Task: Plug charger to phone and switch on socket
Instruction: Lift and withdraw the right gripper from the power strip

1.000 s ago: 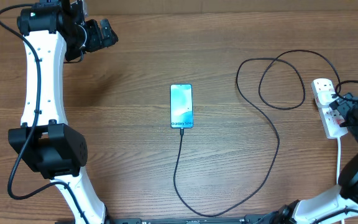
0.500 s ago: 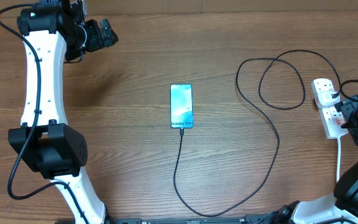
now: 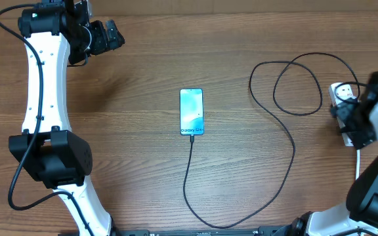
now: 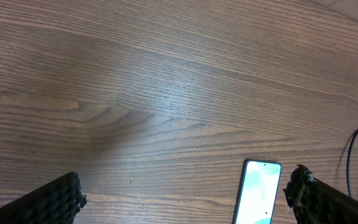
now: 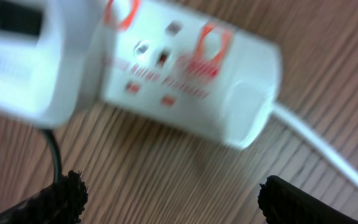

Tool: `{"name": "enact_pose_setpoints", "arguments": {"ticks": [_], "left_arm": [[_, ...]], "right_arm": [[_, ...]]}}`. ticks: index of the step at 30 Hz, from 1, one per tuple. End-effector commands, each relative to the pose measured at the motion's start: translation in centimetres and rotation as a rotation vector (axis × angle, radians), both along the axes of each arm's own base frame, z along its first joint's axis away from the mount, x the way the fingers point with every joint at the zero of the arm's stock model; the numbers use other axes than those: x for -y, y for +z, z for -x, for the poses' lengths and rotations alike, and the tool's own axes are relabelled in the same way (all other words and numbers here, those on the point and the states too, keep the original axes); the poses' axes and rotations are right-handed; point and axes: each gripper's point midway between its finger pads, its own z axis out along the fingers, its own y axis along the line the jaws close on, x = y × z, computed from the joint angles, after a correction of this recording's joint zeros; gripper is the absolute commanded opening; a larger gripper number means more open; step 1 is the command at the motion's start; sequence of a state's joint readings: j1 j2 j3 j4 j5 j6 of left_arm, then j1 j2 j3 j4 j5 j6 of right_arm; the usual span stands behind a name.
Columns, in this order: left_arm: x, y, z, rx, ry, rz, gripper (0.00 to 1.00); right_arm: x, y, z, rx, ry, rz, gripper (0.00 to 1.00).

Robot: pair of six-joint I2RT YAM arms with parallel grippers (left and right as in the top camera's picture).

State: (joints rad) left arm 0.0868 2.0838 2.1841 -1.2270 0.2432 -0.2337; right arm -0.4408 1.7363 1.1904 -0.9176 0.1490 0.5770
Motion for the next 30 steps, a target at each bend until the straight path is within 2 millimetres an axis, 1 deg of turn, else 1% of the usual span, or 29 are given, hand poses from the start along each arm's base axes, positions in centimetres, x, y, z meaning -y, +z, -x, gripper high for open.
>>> {"name": "enact_pose_setpoints", "arguments": {"ticks": [1,7,11,16,20,24,30], "left_arm": [[0.3,0.9,0.0,0.020,-0.002,0.009,1.00],[0.3,0.9,0.0,0.020,-0.001,0.009,1.00],[0.3,0.9,0.0,0.020,-0.001,0.009,1.00],[0.3,0.9,0.0,0.020,-0.001,0.009,1.00],[0.3,0.9,0.0,0.020,-0.001,0.009,1.00],[0.3,0.9,0.0,0.020,-0.001,0.009,1.00],[0.3,0.9,0.0,0.020,-0.001,0.009,1.00]], "right_arm": [[-0.9,0.9,-0.4,0.005,0.037,0.058,0.91],[-3.1,0.9,-1.3,-0.001,0.110,0.065,0.91],[-4.1,0.9,-1.8,-0.004,0.175,0.066,0.94],[-5.1,0.9,-2.1,-0.014,0.255,0.070,0.94],[-6.2,0.9,-3.0,0.001,0.355,0.056,0.94],[-6.9,1.0,-3.4,0.007,0.395,0.058,0.95],[-8.4,0.9,-4.2,0.029,0.523,0.031,0.95]]}}
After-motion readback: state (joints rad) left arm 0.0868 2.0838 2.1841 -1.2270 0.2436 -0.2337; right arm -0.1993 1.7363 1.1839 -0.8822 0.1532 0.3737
